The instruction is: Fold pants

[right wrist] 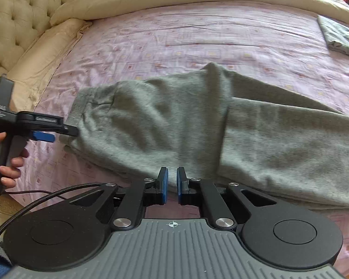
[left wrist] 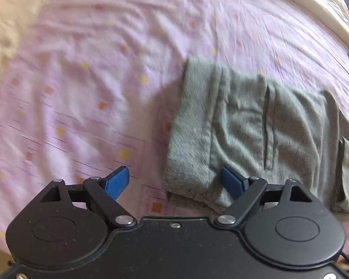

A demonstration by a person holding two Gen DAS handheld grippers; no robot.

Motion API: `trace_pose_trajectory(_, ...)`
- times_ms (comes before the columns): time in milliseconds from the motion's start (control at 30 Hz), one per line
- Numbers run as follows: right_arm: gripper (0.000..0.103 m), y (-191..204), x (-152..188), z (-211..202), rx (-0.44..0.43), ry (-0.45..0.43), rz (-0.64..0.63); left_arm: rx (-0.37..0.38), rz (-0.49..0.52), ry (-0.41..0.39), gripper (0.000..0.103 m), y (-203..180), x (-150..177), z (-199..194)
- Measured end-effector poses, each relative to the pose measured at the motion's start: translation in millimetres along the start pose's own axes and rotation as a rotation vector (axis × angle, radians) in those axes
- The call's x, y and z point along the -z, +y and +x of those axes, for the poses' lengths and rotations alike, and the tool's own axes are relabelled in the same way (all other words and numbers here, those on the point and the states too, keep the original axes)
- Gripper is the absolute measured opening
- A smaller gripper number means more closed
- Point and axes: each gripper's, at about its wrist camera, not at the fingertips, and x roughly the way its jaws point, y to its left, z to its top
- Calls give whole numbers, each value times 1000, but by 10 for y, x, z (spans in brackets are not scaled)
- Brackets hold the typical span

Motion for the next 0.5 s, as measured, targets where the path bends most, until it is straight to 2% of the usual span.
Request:
trace_pose_trajectory(67,8,93,-4,9,10,6,2,38,30,22,96,-19,27,122)
trace_pose_trajectory(100,8,134,0,7,17,8,2,44,51,16,103,-48,45,160)
trace_pose_trajectory(200,8,217,4,15,33,15,5,33,115,-17,103,-179,74,212)
trace_pose_trajectory(300,8,243,-4,48,45,20,25,38,134,-23,103,-288,49,237)
trace_pose_trajectory(367,8,242,-22,86,47,24,53,54,108,-30,102,-317,-27,227)
trace_pose_trajectory(500,8,204,-95,175,50,20,107,169,-3,-6,100,-311,-302,260)
